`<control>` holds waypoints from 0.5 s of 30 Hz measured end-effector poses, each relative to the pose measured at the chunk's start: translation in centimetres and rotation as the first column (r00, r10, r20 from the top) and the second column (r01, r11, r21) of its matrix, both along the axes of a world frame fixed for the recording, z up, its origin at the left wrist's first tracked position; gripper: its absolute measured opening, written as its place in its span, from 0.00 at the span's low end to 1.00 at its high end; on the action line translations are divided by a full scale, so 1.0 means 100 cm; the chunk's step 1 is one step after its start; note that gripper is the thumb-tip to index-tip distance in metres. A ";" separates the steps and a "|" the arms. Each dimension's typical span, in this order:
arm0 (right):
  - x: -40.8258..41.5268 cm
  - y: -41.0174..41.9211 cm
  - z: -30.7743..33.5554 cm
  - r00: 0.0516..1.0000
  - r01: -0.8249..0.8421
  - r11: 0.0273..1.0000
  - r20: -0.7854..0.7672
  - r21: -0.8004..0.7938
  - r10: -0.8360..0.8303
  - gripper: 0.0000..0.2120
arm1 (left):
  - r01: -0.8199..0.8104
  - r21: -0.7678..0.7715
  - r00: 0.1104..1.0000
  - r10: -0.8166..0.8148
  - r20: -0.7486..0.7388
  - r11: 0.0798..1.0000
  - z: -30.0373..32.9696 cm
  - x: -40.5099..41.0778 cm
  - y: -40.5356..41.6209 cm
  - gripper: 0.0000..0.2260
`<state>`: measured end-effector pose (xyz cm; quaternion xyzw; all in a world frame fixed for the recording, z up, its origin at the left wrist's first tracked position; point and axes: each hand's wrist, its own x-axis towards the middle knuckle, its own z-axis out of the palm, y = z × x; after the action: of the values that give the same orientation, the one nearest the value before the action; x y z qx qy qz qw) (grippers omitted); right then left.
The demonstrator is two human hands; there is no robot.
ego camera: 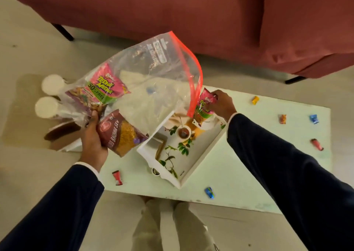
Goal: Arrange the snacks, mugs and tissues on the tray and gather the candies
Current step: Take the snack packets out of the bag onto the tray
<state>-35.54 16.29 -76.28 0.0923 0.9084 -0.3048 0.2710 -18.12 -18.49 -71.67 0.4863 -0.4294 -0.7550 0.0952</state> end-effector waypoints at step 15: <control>-0.030 -0.008 -0.068 0.989 0.004 0.980 -0.147 0.201 0.026 0.28 | 0.098 0.054 0.995 -0.096 -0.043 0.994 -0.066 0.049 0.006 0.14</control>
<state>-38.59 15.53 -83.05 0.0910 0.9527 -0.2162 0.1934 -13.20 -17.91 -78.27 0.4523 -0.4291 -0.7801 0.0534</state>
